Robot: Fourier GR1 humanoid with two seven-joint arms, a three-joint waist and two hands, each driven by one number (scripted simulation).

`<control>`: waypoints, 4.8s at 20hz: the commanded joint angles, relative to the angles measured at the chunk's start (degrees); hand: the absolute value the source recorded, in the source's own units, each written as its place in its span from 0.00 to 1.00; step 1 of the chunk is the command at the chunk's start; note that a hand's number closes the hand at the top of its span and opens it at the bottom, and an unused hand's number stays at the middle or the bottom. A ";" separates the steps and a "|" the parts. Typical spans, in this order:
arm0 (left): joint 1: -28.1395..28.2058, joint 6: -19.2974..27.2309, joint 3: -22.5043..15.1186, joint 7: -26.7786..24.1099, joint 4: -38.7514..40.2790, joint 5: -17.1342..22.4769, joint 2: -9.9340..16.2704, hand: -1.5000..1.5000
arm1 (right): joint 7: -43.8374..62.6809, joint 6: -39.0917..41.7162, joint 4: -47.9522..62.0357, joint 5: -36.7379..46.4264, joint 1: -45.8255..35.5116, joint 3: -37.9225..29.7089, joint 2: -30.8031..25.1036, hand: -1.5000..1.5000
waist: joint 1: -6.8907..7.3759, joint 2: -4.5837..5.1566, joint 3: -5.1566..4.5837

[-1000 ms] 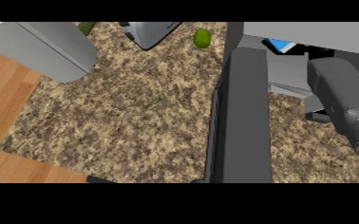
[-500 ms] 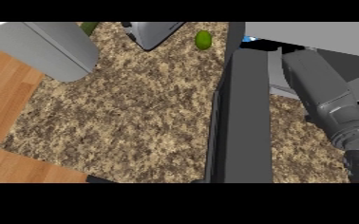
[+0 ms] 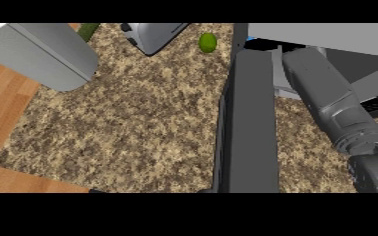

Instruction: Pick up the milk, place it into the microwave and close the microwave

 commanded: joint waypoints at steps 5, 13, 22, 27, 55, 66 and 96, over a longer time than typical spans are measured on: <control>2.24 -1.58 -2.03 -0.13 1.42 -2.22 -2.33 0.00 | 0.30 -3.20 -2.17 -3.50 -1.39 -4.01 0.77 0.00 | -2.02 -1.57 -0.09; 1.22 -2.50 -4.26 -2.47 2.31 -7.64 -5.74 0.00 | -4.96 2.10 -2.08 -3.30 4.46 -4.00 -0.02 0.00 | -5.07 -2.32 -0.09; 4.49 -11.98 -12.72 -5.63 5.61 -12.70 -10.07 0.00 | -10.32 22.16 -2.33 -6.64 10.01 -6.51 -1.80 0.00 | -7.58 -3.54 -0.16; 3.79 -14.30 -18.37 -4.25 6.57 -18.03 -11.25 0.00 | -13.56 28.02 -2.40 -10.21 13.96 -9.41 2.62 0.00 | -8.27 -3.87 -0.14; -15.80 1.63 -35.37 -21.10 30.73 -51.41 -11.91 1.00 | -24.54 41.56 -30.34 -12.34 62.00 -1.80 5.08 0.00 | -13.82 -5.48 -0.52; -23.13 17.31 -48.94 -28.57 43.67 -53.94 -11.93 1.00 | -18.99 53.15 -60.16 -21.55 86.02 0.46 0.84 0.00 | -13.38 -5.08 -0.52; -52.32 64.56 -83.13 -20.89 57.27 -21.08 -11.86 1.00 | 6.54 57.52 -106.22 -39.96 94.17 11.84 -5.65 0.00 | -20.51 -3.40 -0.72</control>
